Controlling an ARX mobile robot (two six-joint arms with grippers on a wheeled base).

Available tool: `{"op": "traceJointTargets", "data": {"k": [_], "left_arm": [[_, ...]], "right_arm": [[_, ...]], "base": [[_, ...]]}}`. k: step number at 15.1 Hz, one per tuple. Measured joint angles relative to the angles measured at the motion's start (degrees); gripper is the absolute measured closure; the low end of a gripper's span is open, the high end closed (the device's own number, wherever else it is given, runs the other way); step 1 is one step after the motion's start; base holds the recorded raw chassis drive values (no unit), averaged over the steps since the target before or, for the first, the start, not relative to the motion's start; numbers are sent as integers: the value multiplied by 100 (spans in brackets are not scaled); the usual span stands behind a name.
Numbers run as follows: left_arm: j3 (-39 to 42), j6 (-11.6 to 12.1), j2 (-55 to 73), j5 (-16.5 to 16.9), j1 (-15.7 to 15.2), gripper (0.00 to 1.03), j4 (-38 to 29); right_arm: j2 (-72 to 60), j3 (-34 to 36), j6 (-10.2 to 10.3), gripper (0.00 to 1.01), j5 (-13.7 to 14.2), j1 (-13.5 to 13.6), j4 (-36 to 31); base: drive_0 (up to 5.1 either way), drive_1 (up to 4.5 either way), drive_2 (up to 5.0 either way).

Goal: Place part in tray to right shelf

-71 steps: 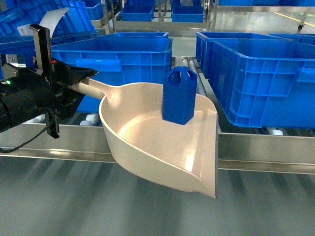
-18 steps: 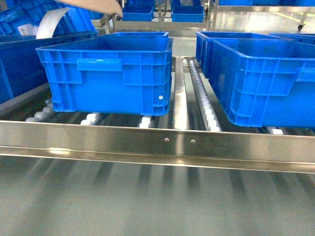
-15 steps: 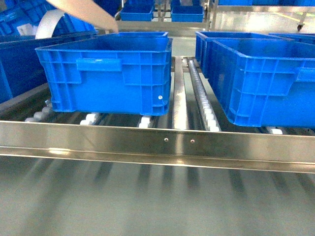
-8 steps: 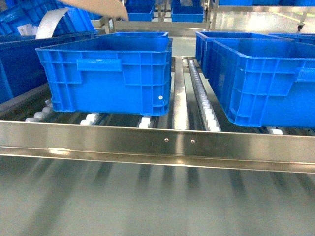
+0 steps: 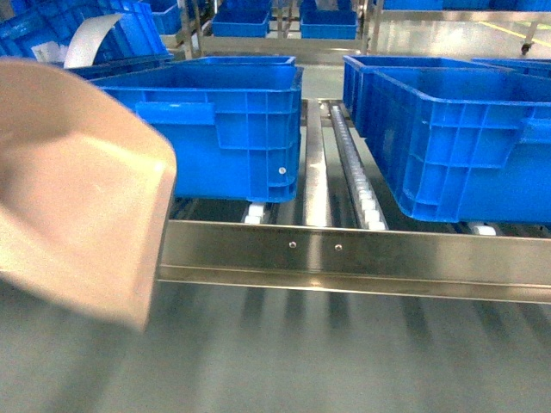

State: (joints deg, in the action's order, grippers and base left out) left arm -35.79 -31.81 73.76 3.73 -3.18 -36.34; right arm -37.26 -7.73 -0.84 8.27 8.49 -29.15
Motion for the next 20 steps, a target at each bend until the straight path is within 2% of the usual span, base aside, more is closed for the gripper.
{"op": "traceJointTargets", "data": {"k": [1, 2, 3, 4, 6, 7, 10, 11, 12, 14, 15, 19, 20], "left_arm": [[415, 1231, -225, 52, 79, 89, -201], [660, 1858, -404, -20, 59, 89, -332], [938, 2420, -634, -256, 98, 89, -455], [1266, 2800, -883, -437, 227, 89, -549], [1705, 2962, -1169, -315, 361, 89, -581], [1895, 3010, -1300, -317, 361, 89, -595], [2396, 3077, -1884, -387, 299, 89, -577], [2538, 3080, -2094, -369, 326, 89, -522], [2680, 3080, -2288, -376, 323, 89, -450], [2922, 3080, -2706, -376, 315, 89, -234], [3018, 3080, -2940, -376, 315, 89, -111], [3305, 3082, -3816, -376, 315, 89, 494], [3453, 3080, -3906, -376, 315, 89, 280]], "right_arm": [[-2, 0, 0, 3, 0, 0, -2], [-2, 0, 2, 3, 0, 0, 0], [-2, 0, 0, 3, 0, 0, -2], [-2, 0, 0, 3, 0, 0, -2], [4, 0, 7, 4, 0, -2, 4], [83, 22, 7, 13, -52, -72, 63], [608, 275, 7, 46, -293, -326, 319], [798, 358, 7, 59, -745, -739, 446], [951, 409, 11, 70, -752, -894, 549], [1272, 481, 20, 94, -822, -848, 769], [1436, 518, 28, 99, -826, -850, 872], [1969, 702, 37, 99, -826, -850, 1137], [2118, 702, 37, 99, -826, -850, 1272]], "base": [[0, 0, 0], [0, 0, 0], [0, 0, 0], [0, 0, 0], [0, 0, 0], [0, 0, 0], [0, 0, 0], [0, 0, 0], [0, 0, 0], [0, 0, 0], [0, 0, 0], [0, 0, 0], [0, 0, 0]]}}
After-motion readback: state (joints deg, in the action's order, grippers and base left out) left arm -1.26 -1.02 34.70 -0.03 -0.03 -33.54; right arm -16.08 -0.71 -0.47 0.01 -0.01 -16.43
